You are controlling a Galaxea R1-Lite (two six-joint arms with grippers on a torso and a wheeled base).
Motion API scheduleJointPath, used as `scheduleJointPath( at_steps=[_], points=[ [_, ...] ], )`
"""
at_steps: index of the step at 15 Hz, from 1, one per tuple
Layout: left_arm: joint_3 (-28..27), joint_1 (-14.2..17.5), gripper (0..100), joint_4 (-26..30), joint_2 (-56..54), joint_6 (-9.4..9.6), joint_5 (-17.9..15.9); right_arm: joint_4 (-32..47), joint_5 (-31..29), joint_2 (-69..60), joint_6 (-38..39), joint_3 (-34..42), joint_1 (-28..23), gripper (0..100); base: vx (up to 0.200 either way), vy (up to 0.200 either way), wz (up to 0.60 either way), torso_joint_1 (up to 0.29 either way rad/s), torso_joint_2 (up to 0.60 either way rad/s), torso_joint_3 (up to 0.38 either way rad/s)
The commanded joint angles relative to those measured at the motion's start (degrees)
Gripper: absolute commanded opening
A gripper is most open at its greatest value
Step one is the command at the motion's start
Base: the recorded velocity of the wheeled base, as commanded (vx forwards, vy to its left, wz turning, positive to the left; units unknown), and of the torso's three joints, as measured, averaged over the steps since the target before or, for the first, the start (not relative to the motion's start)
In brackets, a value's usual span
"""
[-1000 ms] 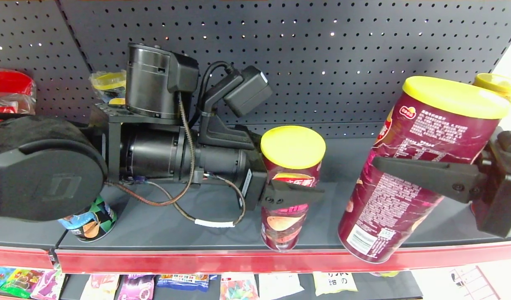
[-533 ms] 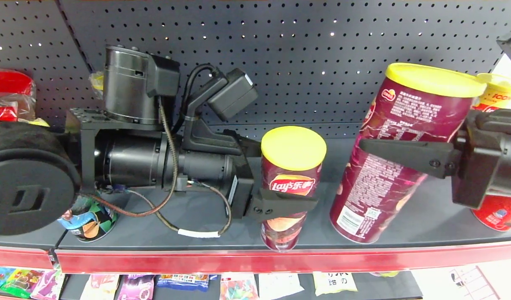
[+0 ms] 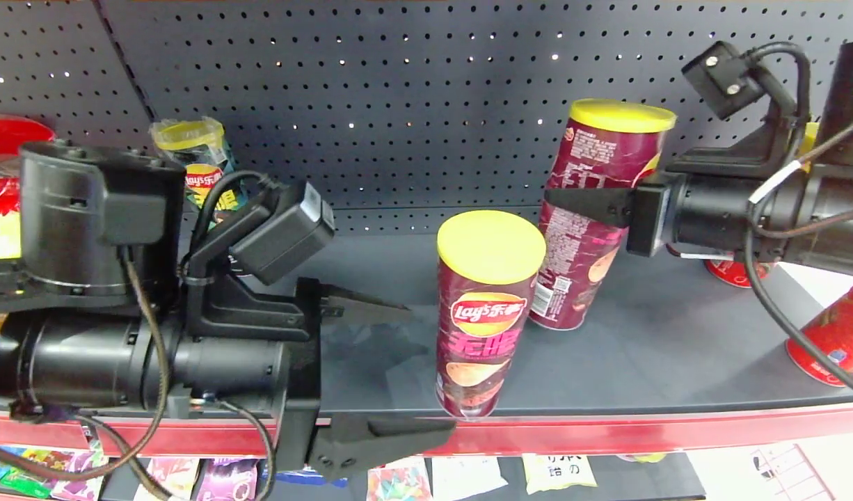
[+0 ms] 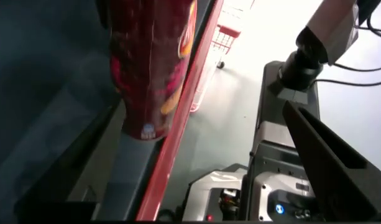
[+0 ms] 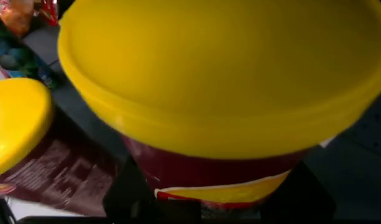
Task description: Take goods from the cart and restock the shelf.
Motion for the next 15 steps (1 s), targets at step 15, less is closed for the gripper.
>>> scheduleJointPath(
  at_steps=[15],
  points=[
    [11.64, 7.09, 100, 0.01, -18.46, -4.21, 2.54, -5.8, 3.09, 19.11, -1.49, -13.01, 1.12, 0, 0.0, 0.0, 0.0, 0.0, 0.0, 0.0]
  ],
)
